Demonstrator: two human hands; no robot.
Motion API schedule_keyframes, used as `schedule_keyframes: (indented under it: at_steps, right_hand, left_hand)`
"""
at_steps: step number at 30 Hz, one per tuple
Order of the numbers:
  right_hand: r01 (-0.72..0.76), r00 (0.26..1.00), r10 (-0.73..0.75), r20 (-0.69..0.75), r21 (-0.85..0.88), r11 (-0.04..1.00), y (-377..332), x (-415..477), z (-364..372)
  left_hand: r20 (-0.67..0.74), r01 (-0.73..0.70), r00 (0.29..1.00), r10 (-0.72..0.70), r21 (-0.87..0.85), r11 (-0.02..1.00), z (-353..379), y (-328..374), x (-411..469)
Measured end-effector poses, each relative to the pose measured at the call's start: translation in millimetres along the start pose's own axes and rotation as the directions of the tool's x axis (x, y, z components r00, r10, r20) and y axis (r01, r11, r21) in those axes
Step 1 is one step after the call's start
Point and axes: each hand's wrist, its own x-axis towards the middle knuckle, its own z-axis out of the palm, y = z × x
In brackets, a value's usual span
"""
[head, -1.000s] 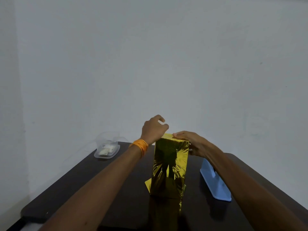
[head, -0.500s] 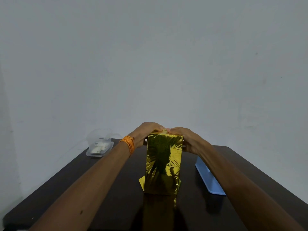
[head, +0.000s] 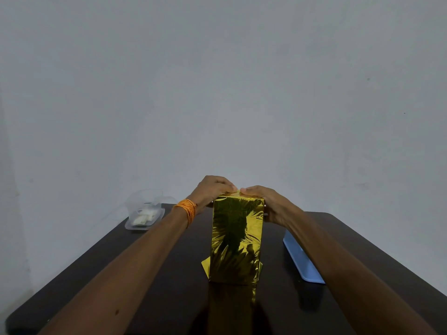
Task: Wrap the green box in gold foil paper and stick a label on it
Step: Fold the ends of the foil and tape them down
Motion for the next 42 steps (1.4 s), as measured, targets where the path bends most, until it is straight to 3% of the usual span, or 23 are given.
schedule_keyframes:
  at_steps: [9,13,16,31,37,42]
  right_hand:
    - [0.008,1.000,-0.007,-0.012,0.004,1.000,1.1,0.9,0.5]
    - [-0.009,0.999,0.009,-0.037,0.014,1.000,2.5,1.1,1.8]
    - [-0.009,1.000,0.010,-0.027,0.042,0.999,1.9,-1.5,4.0]
    - [0.041,0.994,-0.034,-0.105,0.059,0.997,0.4,-19.6,12.7]
    - [0.140,0.975,-0.095,-0.200,0.223,0.965,29.7,-38.2,6.6]
    - [0.110,0.993,-0.120,0.024,0.244,0.963,69.6,-63.9,-16.7]
  left_hand:
    - [0.084,0.154,0.983,-0.164,0.119,0.981,-3.1,7.0,11.3]
    - [0.126,0.347,0.929,-0.347,0.025,0.938,-5.9,7.1,12.7]
    - [0.129,0.406,0.909,-0.396,-0.057,0.912,-3.8,-0.6,16.5]
    - [0.107,0.296,0.955,-0.277,-0.401,0.867,4.1,-26.8,-30.5]
    - [0.007,0.175,0.980,-0.197,-0.486,0.856,4.1,-41.5,-51.6]
    - [0.142,0.166,0.982,-0.121,-0.366,0.916,-3.1,-68.6,-70.9]
